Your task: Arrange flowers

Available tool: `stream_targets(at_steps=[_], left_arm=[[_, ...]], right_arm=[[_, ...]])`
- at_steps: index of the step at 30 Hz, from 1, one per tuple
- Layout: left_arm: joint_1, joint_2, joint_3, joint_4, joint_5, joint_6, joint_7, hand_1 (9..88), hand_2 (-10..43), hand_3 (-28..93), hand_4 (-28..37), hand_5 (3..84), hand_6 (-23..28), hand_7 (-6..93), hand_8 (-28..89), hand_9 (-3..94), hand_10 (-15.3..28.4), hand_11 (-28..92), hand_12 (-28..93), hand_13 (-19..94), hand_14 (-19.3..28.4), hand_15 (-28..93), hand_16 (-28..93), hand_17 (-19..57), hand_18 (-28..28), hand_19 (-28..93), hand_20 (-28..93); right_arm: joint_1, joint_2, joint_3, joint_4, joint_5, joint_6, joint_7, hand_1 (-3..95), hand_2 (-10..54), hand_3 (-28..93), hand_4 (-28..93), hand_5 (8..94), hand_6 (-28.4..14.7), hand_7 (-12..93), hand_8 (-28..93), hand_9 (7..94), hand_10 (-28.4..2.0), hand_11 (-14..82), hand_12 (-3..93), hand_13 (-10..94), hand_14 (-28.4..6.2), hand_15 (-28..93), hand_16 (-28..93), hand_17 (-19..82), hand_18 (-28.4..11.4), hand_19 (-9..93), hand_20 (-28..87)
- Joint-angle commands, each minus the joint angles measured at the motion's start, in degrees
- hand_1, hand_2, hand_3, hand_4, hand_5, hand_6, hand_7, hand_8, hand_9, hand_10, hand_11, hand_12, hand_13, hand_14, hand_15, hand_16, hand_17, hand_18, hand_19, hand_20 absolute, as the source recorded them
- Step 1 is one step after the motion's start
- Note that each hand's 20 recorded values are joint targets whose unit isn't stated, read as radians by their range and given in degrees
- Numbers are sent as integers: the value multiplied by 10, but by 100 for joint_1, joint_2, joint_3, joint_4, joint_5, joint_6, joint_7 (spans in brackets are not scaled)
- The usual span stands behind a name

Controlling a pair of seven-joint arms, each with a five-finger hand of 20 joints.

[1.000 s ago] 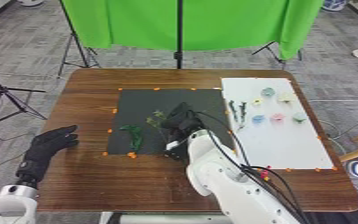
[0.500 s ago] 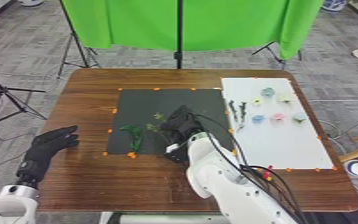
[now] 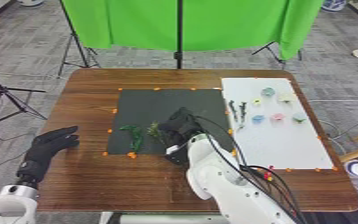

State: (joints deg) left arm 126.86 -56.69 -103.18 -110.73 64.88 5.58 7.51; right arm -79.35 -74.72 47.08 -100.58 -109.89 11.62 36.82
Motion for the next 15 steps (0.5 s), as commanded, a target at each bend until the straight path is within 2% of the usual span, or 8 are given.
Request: stream_targets(at_steps=[1,9,12,15], left_arm=[[29,-20,4,8,27,-70,-78,326,11,697,-196,493,50,140,-59,478,143,220,133,400,196,279,-9,95,146,223,262],[54,-32,-12,0,26,-71,-72,327,12,696,-196,493,51,137,-59,478,143,218,133,400,196,280,-10,95,146,224,262],[73,-44,-38,-6,22,-62,-61,326,13,695,-196,492,51,137,-58,478,143,218,134,400,197,280,-9,95,146,224,262],[96,-54,-70,-14,21,-61,-62,326,17,691,-196,491,52,136,-59,477,143,217,134,401,196,282,-9,94,147,226,263]], right_arm=[[-60,-44,-27,21,-4,22,-68,492,-95,541,-103,813,-58,234,134,928,-135,299,221,937,-13,543,182,749,-55,840,369],[-119,-21,9,7,-97,21,-212,472,-95,563,-102,812,-58,229,122,928,-136,298,220,937,-14,538,185,745,-58,837,374],[-216,43,29,-49,-436,31,-296,391,-87,618,-109,815,-50,260,-65,929,-137,297,220,937,-16,539,187,743,-63,838,384],[-306,105,49,-97,-684,-32,-340,352,-56,613,-106,821,-49,268,-81,933,-137,301,220,937,-20,546,187,739,-73,852,387]])
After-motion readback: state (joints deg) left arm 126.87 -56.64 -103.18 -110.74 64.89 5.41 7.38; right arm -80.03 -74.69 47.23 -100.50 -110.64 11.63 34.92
